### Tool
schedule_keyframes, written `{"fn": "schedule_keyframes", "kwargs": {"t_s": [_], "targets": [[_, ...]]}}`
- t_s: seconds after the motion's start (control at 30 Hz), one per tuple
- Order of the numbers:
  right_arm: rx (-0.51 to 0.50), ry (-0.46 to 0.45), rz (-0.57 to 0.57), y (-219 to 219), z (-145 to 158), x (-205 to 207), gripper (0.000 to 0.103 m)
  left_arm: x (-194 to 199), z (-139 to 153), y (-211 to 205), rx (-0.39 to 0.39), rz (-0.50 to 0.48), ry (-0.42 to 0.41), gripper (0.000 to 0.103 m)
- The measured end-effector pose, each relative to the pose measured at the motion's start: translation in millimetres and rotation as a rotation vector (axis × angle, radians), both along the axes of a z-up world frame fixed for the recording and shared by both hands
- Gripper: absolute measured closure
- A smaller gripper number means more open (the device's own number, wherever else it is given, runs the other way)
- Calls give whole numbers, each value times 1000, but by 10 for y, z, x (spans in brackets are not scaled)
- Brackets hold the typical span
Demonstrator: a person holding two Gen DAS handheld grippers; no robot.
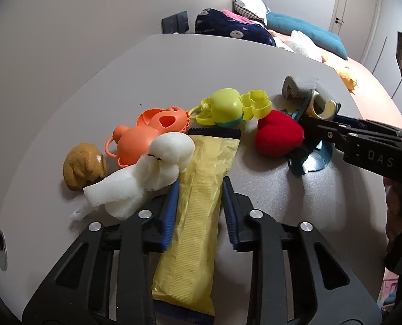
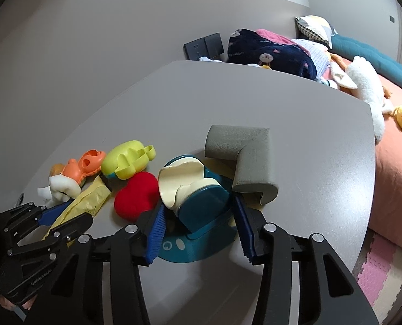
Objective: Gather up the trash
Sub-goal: 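Grasp the yellow wrapper with the left tool while the right tool grasps the teal tape dispenser, then carry wrapper and tape dispenser to the bin and release both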
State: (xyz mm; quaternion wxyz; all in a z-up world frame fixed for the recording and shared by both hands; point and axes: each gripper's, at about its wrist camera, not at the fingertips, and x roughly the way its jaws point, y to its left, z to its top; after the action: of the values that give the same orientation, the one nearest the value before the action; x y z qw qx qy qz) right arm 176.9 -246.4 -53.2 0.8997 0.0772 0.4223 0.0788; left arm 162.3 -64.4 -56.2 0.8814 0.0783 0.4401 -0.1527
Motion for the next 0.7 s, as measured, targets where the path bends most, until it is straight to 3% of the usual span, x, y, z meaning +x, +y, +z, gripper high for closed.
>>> {"fn": "schedule_keyframes", "kwargs": {"t_s": [0.2, 0.7], "targets": [[25, -2, 3, -39, 49, -106, 55, -35, 34, -8, -4, 18, -8, 84], [52, -87, -15, -213, 496, -631, 55, -455, 374, -114, -89, 0, -57, 84]]}}
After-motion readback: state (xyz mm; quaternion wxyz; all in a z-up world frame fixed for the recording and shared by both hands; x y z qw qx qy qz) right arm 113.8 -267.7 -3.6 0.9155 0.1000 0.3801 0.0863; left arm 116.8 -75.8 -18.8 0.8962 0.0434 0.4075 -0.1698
